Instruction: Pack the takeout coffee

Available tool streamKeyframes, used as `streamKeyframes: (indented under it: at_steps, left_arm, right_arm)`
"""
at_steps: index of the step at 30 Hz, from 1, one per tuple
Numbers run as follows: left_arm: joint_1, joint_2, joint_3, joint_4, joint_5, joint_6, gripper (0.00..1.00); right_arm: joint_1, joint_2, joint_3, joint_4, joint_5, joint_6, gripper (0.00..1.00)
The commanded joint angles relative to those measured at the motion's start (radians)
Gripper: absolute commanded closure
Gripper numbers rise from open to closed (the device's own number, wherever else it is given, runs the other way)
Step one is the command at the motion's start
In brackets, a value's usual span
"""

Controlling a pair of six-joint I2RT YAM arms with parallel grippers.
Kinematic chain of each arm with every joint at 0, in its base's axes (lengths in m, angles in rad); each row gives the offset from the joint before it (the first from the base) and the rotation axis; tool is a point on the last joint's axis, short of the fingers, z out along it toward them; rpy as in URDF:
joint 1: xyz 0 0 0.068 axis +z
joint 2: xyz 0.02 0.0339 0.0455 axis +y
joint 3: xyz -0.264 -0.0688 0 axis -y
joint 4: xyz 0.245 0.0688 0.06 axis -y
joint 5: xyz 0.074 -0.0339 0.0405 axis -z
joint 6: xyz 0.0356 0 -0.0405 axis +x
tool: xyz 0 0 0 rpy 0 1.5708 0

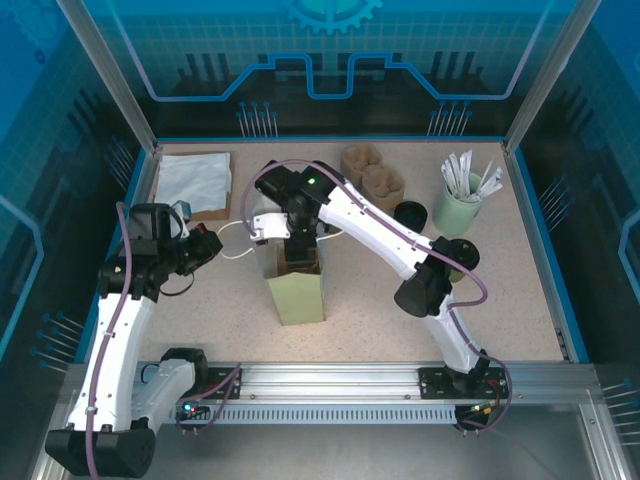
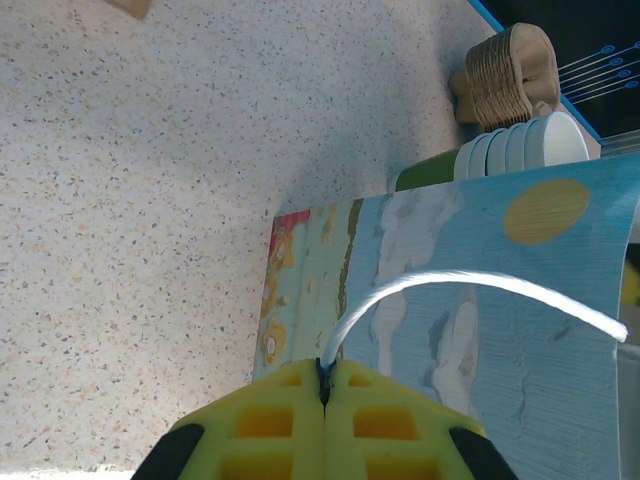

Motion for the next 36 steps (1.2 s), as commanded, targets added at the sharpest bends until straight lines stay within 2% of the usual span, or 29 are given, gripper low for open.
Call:
streamKeyframes:
  at_steps: [1,6,13,16,20,25,28,36]
  left_arm:
    - [0.009,-0.005,0.025,0.0,0.034,-0.007,1.0]
    - [0.009,-0.003,0.025,0.005,0.043,-0.015,0.97]
    - [0.009,0.002,0.077,0.0,0.065,-0.015,0.49]
    - [0.009,0.014,0.131,-0.022,0.067,0.005,0.34]
    - [0.009,0.029,0.218,-0.077,0.039,0.047,0.2]
    - [0.009,0.027,0.287,-0.105,0.003,0.081,0.09]
    - [0.009,0.02,0.308,-0.107,-0.02,0.089,0.03]
    - [0.009,-0.011,0.317,-0.128,-0.059,0.091,0.01]
  right_arm:
    - [-0.011,-0.058,0.072,0.013,-0.045,0.039,0.12]
    - [-0.017,-0.097,0.128,0.035,-0.05,0.09,0.07]
    - [-0.044,-0.201,0.159,0.095,-0.007,0.253,0.05]
    - [-0.053,-0.267,0.131,0.134,0.042,0.354,0.04]
    - [-0.072,-0.37,0.044,0.179,0.082,0.48,0.01]
    - [-0.126,-0.499,-0.09,0.231,0.048,0.638,0.0]
    - [-0.205,-0.576,-0.197,0.263,-0.068,0.764,0.0]
    - [-0.373,-0.811,-0.584,0.447,-0.295,0.95,0.0]
